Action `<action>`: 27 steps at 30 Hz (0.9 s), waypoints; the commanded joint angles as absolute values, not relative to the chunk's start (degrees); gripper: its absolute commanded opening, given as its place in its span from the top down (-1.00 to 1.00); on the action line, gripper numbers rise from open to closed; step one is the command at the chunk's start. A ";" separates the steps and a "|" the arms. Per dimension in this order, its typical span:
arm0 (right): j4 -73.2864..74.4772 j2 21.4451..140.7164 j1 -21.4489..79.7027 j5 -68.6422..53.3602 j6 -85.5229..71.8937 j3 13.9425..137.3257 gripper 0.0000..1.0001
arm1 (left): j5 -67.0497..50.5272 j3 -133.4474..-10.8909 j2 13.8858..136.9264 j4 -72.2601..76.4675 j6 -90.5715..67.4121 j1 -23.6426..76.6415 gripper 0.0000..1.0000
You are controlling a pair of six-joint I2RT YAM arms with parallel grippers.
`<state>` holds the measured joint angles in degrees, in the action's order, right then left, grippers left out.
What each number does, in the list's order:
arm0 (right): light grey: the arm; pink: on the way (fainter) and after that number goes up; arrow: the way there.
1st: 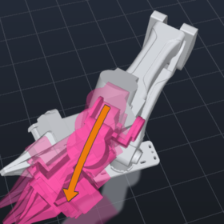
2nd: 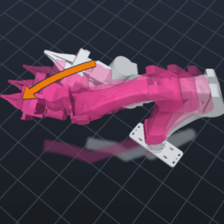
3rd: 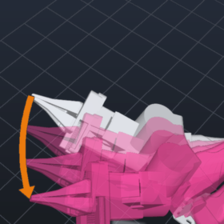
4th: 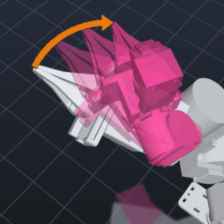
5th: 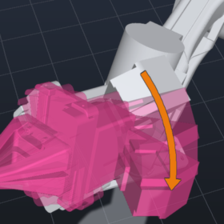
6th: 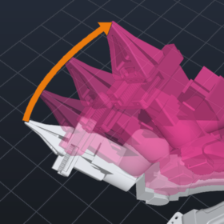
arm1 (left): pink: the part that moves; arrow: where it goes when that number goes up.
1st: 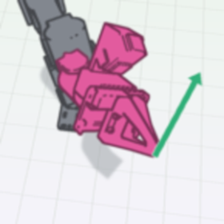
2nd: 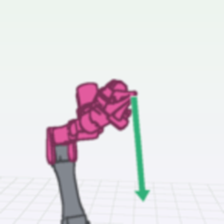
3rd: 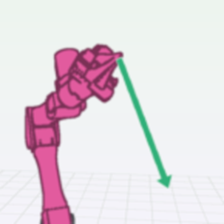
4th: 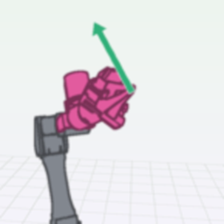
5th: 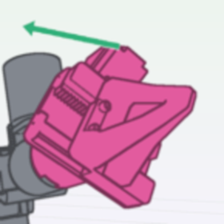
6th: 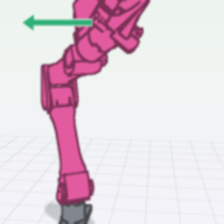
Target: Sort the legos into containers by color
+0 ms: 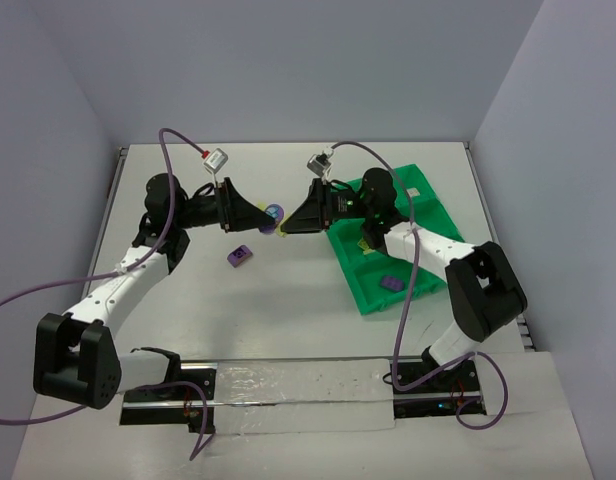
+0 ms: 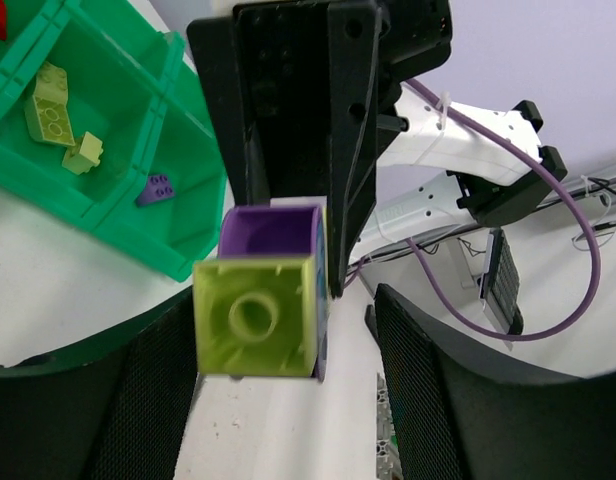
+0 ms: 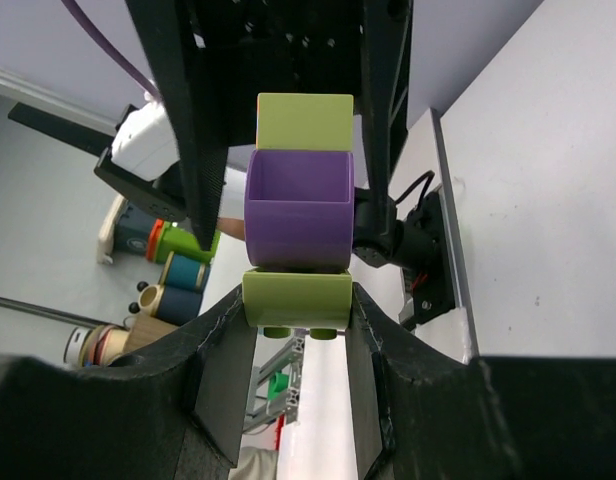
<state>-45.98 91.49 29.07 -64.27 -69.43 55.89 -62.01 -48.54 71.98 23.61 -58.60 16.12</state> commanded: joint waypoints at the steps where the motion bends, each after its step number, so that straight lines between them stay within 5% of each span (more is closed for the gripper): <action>1: -49.39 92.33 30.41 -65.04 -69.08 58.14 0.88 | -62.71 -51.19 72.95 31.01 -61.66 16.61 -0.34; 5: -49.35 92.29 30.41 -64.95 -68.99 57.70 0.88 | -62.53 -51.02 72.82 31.46 -62.18 16.61 -0.03; 10: -50.03 91.88 29.63 -66.14 -69.14 56.20 0.88 | -60.95 -52.40 72.39 25.39 -58.88 16.55 0.99; 21: -44.39 85.97 17.19 -67.73 -66.64 46.57 0.91 | -54.62 -52.44 68.65 18.76 -58.57 10.12 1.00; 23: -30.19 83.77 14.51 -63.07 -58.50 46.64 0.92 | -53.23 -53.15 68.56 16.34 -57.43 10.20 1.00; 24: -9.78 81.78 13.25 -53.52 -45.42 49.80 0.92 | -52.59 -53.39 68.48 15.24 -57.17 10.20 1.00; 27: 15.37 79.73 14.00 -26.15 -30.23 61.08 0.92 | -50.19 -55.00 68.74 10.56 -54.51 10.20 1.00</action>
<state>-17.97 85.05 13.77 -54.82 -52.79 50.71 -53.83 -51.02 69.76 16.04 -57.89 10.38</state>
